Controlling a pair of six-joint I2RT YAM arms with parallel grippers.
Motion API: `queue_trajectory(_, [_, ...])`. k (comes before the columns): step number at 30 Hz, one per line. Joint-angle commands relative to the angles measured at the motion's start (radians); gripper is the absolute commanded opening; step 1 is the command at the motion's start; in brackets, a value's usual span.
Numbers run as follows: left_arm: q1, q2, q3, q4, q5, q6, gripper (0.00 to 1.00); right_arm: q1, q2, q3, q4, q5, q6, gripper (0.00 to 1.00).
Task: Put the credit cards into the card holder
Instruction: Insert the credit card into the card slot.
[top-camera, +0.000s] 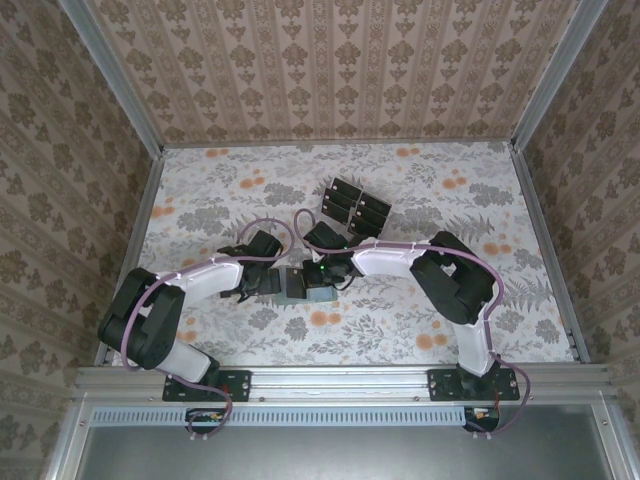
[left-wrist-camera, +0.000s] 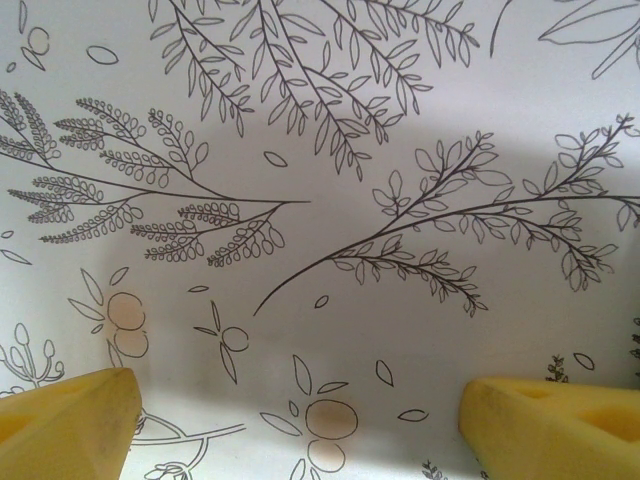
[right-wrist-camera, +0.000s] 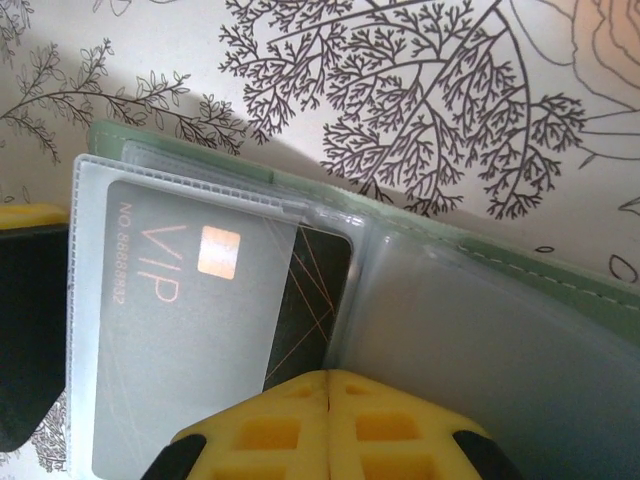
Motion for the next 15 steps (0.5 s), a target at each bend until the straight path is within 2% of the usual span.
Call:
queue_trajectory(1, [0.001, 0.036, -0.016, 0.01, 0.004, 0.002, 1.0, 0.006, 0.035, 0.033, 0.009, -0.03, 0.023, 0.09])
queue_trajectory(15, [-0.004, 0.035, -0.01, 0.001, 0.002, -0.004, 1.0, 0.017, 0.04, 0.043, 0.065, -0.083, 0.054, 0.09])
